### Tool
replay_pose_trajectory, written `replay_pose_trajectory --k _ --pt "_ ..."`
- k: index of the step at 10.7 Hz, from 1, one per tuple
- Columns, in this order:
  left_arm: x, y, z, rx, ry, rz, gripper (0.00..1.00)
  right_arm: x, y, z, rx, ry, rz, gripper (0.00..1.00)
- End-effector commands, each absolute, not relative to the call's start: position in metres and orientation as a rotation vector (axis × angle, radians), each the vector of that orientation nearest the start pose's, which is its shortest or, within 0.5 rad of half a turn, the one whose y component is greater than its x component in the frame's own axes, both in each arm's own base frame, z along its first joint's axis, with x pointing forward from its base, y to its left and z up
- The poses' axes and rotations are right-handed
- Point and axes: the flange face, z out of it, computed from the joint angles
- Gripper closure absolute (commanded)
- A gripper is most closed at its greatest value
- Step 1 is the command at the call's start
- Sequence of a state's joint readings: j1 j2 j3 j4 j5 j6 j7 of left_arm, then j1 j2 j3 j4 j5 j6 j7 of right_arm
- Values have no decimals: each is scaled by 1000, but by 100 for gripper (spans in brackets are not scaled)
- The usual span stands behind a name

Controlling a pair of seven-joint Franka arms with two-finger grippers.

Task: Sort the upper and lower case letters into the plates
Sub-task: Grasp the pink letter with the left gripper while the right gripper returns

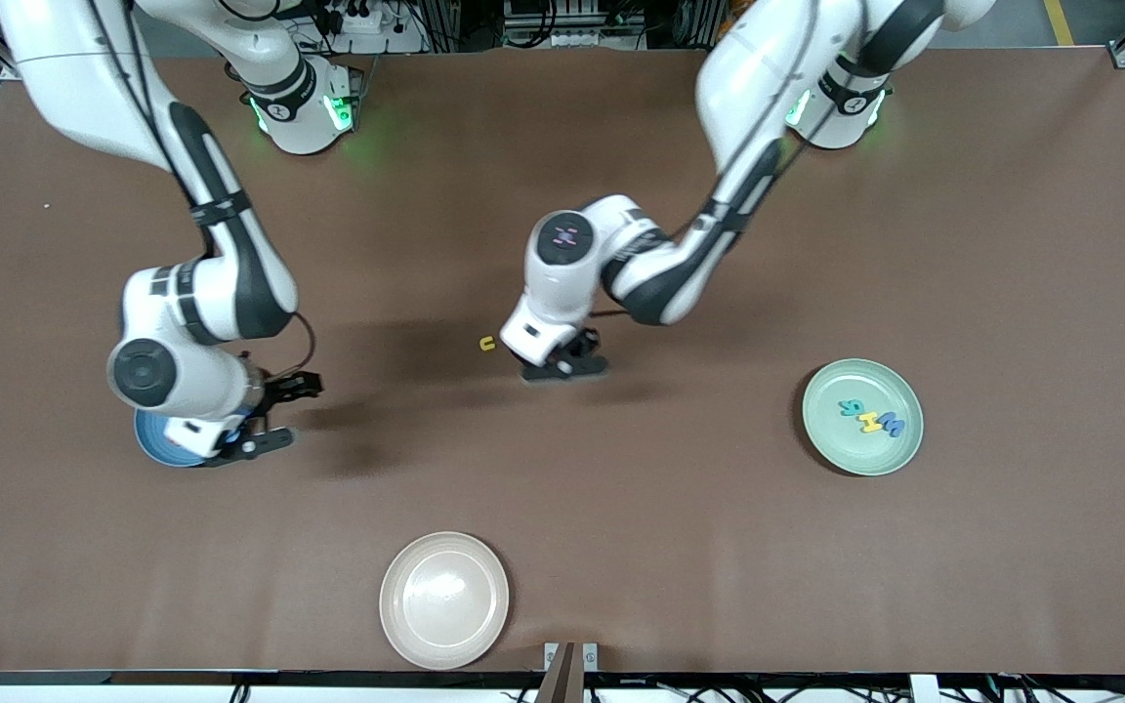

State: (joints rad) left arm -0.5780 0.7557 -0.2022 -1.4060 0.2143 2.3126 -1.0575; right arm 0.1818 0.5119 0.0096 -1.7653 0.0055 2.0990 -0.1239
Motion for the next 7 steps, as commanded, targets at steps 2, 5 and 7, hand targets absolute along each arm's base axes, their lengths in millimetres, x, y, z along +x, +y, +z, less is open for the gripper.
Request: replay_pose_trajectory --k 2,5,7 --pt "611 -369 353 -3161 -392 -302 100 607 201 267 -3053 -556 269 0" --pt "628 -246 343 -3088 -359 -227 100 570 253 252 -3065 -566 190 0" --pt "637 -174 324 -3057 -339 -157 100 546 278 232 -3070 -556 137 0"
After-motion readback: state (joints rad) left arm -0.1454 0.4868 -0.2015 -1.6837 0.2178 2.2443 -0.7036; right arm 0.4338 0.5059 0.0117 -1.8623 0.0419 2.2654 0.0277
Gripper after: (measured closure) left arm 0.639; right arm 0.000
